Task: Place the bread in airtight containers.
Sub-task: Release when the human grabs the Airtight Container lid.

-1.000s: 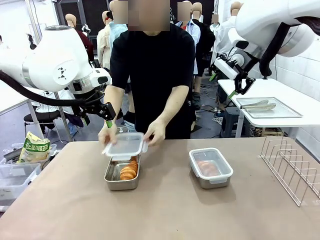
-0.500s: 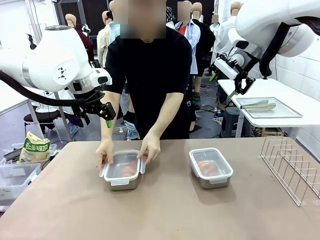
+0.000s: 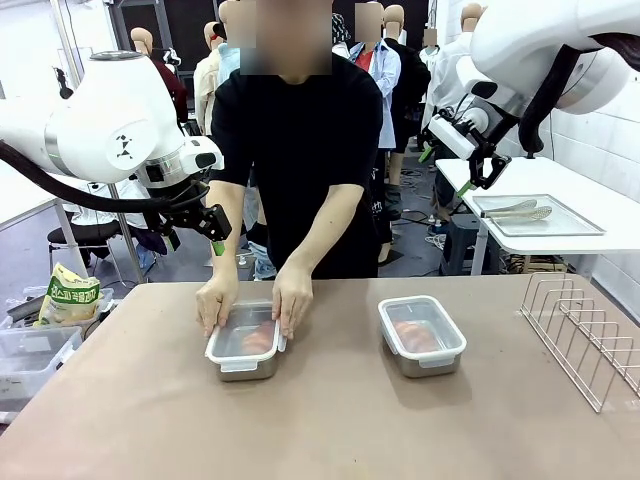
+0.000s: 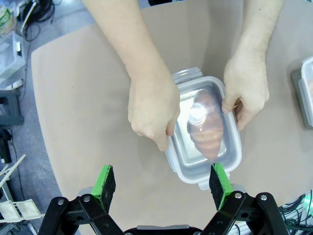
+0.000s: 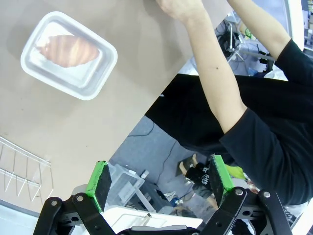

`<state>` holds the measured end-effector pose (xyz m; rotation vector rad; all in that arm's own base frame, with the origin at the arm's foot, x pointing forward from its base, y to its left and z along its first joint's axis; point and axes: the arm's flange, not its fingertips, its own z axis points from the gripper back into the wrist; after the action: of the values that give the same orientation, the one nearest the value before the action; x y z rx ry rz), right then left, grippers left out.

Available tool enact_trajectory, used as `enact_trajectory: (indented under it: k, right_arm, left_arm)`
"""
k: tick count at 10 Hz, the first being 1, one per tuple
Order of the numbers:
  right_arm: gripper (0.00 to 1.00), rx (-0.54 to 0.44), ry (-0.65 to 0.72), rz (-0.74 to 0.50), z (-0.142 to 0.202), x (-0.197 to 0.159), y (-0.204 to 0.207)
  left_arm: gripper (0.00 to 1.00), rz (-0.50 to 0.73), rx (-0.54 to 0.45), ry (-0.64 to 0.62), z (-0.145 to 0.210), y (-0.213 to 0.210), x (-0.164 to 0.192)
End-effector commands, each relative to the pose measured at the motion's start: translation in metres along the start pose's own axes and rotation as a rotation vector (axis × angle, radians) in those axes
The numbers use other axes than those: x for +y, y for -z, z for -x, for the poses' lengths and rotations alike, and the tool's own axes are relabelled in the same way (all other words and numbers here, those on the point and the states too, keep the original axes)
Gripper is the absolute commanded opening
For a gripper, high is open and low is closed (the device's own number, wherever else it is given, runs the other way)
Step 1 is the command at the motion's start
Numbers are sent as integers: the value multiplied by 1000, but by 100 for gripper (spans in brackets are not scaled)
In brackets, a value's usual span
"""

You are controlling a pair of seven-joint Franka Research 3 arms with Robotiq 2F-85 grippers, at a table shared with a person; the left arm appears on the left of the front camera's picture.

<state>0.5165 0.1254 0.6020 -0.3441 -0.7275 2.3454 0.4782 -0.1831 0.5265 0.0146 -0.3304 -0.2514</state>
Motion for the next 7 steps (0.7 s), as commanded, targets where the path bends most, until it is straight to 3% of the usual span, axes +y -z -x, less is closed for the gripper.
enact_trajectory:
  k: [1,7]
  right_arm:
    - [100,-2,-6,18,3,1,1]
    - [100,-2,-6,18,3,1,1]
  left_arm:
    - [100,-2,0,-2,0,-1,2]
    - [100,-2,0,-2,0,-1,2]
